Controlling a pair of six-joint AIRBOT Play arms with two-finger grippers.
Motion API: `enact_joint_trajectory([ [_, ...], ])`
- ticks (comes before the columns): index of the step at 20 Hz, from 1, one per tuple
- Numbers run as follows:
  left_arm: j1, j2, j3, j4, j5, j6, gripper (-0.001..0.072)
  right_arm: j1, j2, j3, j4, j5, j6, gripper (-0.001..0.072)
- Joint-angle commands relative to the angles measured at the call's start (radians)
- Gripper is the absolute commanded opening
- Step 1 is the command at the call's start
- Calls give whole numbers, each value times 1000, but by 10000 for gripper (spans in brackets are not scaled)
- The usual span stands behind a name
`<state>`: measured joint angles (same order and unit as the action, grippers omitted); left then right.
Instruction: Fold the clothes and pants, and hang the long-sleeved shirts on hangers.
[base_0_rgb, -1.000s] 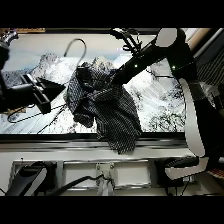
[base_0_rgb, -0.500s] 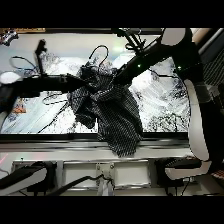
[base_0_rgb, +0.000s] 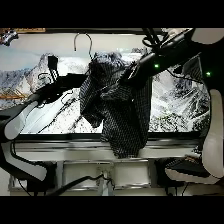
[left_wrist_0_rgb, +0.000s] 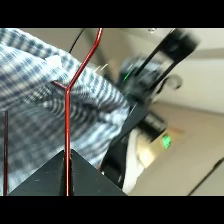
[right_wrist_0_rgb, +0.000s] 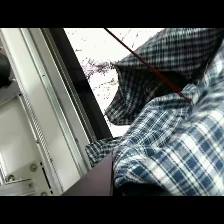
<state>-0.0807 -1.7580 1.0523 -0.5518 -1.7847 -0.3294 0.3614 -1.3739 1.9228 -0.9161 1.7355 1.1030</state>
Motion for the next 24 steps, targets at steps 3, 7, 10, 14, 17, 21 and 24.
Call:
enact_joint_trajectory([
  [3, -8, -37, 3, -313, -67, 97, 7, 0, 13, -8, -60, -133, -51, 25],
  [7, -25, -37, 9, -58, -68, 71, 8, 21, 3, -8, -12, -195, -3, 24],
  [10, -74, -37, 9, 10, -68, 68, 7, 64, 4, -8, 3, -153, 61, 25],
  [14, -137, -36, 9, -57, -68, 68, 7, 112, 4, -8, 3, -52, 132, 27],
  [17, -142, -25, 9, -81, -68, 68, 7, 126, 5, -8, 3, 38, 172, 28],
  [21, -142, -1, 9, -81, -68, 75, 7, 126, 7, -6, 7, 51, 193, 193],
  [24, -143, 1, 9, -73, -68, 72, 7, 124, 7, 55, -17, -10, 149, 508],
])
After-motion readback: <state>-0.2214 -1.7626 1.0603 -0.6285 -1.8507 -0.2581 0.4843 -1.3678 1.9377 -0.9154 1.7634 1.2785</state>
